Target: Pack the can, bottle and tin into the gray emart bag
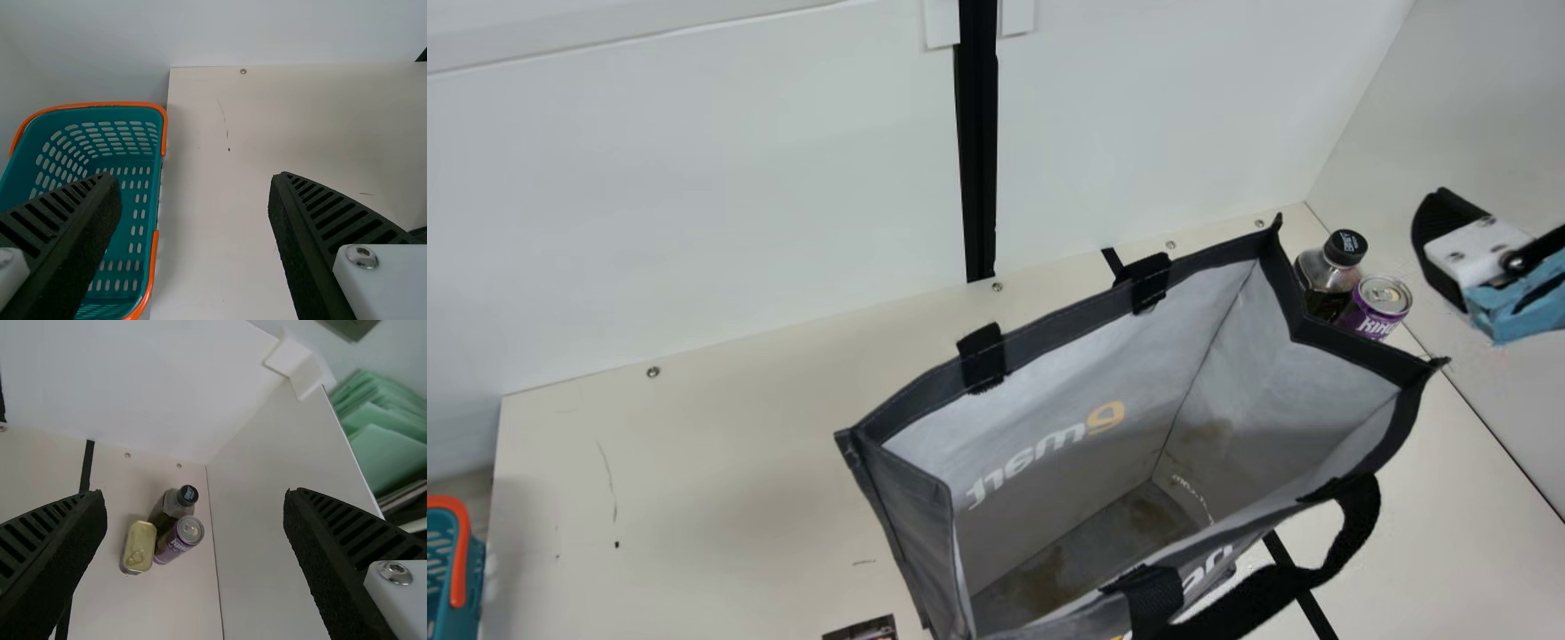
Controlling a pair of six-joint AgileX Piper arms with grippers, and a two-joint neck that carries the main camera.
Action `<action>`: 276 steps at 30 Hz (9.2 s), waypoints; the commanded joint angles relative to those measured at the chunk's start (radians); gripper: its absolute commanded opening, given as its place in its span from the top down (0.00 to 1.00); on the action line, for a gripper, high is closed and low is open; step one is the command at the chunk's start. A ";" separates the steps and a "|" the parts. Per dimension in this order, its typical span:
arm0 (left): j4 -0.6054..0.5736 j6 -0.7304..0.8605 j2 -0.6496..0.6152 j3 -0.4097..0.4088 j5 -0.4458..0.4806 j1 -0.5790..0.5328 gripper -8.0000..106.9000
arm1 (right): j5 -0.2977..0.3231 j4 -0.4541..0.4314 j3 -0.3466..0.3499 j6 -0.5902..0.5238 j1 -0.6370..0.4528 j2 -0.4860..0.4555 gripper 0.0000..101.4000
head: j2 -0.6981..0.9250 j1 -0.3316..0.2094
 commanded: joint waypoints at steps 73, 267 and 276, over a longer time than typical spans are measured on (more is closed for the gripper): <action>0.082 -0.092 0.117 -0.102 -0.070 -0.213 0.15 | -0.001 0.024 0.234 0.053 -0.121 0.020 0.10 | -0.001 -0.023; -0.039 0.142 1.064 -1.064 0.007 -0.788 0.84 | -0.001 0.024 0.234 0.053 -0.121 0.020 0.10 | -0.001 -0.023; 0.099 0.039 1.005 -1.040 0.007 -0.752 0.84 | -0.001 0.024 0.234 0.053 -0.121 0.020 0.10 | -0.001 -0.023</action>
